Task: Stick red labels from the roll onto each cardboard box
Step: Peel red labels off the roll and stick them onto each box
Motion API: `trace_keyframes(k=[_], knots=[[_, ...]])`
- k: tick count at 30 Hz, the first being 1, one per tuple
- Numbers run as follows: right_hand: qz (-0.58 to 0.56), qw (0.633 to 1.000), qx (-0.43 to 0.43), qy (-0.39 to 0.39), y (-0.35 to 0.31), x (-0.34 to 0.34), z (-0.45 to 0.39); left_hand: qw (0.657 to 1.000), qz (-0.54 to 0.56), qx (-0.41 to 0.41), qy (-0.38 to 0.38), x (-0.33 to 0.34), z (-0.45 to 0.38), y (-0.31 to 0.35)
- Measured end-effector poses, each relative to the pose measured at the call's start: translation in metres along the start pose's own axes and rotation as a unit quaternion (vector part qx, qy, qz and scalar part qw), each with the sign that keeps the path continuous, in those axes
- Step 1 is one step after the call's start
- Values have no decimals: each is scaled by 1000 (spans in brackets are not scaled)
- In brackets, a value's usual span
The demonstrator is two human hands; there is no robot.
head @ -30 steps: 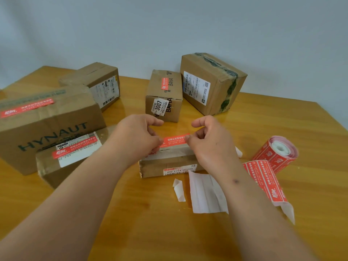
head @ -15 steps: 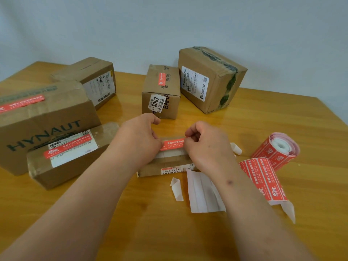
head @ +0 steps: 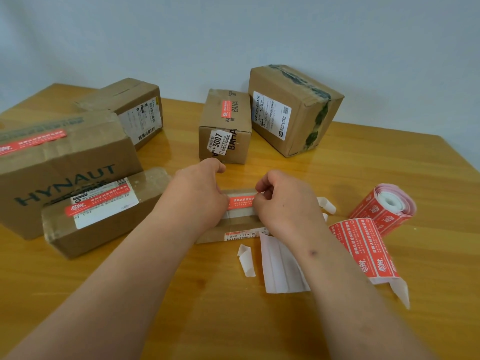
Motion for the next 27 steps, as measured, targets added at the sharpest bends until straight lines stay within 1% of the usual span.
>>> trace_keyframes(k=[6, 13, 19, 21, 24, 27], knots=[[13, 1000, -1, -1, -1, 0, 0, 1000, -30, -2, 0, 2, 0, 0], [17, 1000, -7, -2, -3, 0, 2, 997, -71, 26, 17, 3, 7, 6], [37, 999, -4, 5, -6, 0, 1, 987, -154, 35, 42, -1, 13, 11], [41, 999, -4, 5, -6, 0, 1, 989, -140, 25, 37, -4, 13, 8], [39, 999, -2, 7, -4, -2, 0, 996, -83, 8, 16, -6, 13, 0], [15, 1000, 13, 6, 2, -7, -2, 999, -42, 9, 13, -6, 11, -7]])
Point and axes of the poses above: each hand's wrist, its own z-axis away from the middle knuckle, its own x-axis out of the palm, y = z × x, the point moved 1 cm from there along -z, towards the middle knuckle, and after that the axes turned 10 degrees about z, right-handed, at the moved point
